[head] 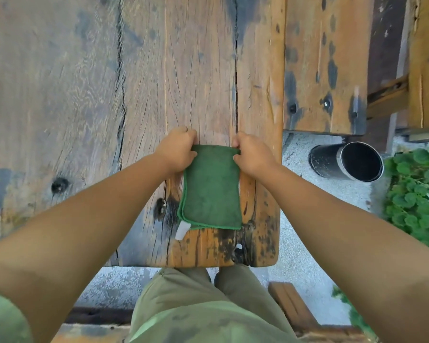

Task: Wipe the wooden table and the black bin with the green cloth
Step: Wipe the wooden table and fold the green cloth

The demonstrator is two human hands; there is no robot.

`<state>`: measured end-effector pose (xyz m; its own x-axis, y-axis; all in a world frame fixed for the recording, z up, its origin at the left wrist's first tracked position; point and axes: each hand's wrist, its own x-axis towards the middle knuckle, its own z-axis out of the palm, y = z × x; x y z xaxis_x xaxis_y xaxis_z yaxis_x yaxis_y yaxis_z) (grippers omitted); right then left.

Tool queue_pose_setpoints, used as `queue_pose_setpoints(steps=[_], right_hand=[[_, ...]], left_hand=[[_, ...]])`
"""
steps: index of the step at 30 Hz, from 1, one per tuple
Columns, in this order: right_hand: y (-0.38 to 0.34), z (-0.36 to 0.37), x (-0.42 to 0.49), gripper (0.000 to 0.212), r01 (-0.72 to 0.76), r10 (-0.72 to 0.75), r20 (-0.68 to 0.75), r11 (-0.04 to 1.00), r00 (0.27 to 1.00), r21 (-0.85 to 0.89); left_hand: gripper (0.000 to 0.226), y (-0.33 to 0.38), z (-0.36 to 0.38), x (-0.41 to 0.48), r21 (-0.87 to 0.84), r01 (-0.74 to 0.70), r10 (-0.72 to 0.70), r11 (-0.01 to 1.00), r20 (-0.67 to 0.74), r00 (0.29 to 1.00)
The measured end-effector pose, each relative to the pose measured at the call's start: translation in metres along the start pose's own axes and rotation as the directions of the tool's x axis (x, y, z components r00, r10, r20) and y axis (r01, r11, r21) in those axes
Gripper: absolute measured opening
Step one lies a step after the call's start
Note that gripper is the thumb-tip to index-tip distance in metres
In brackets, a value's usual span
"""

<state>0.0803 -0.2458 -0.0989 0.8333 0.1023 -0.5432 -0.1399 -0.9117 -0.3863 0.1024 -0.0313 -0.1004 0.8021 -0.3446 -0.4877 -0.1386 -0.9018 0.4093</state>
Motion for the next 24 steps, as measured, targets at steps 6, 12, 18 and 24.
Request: queue_pose_setpoints(steps=[6,12,18,24], right_hand=[[0.006,-0.008,0.005,0.016,-0.007,0.008,-0.01,0.999,1.0,0.037],[0.002,-0.031,0.02,0.013,-0.071,0.09,-0.085,0.976,0.992,0.207],[-0.006,-0.025,-0.004,0.025,-0.137,0.17,-0.016,0.842,0.985,0.521],[0.01,0.004,-0.054,0.038,-0.056,0.104,-0.067,0.86,0.992,0.507]], left_hand=[[0.015,-0.004,-0.02,0.009,0.037,-0.098,0.093,0.994,0.121,0.988],[0.012,0.0,-0.036,0.021,-0.109,0.0,-0.003,0.994,-0.024,1.0],[0.016,0.002,-0.02,-0.012,-0.174,-0.031,-0.003,0.984,-0.194,0.981],[0.013,0.004,0.01,-0.076,-0.182,-0.117,0.074,0.976,-0.227,0.971]])
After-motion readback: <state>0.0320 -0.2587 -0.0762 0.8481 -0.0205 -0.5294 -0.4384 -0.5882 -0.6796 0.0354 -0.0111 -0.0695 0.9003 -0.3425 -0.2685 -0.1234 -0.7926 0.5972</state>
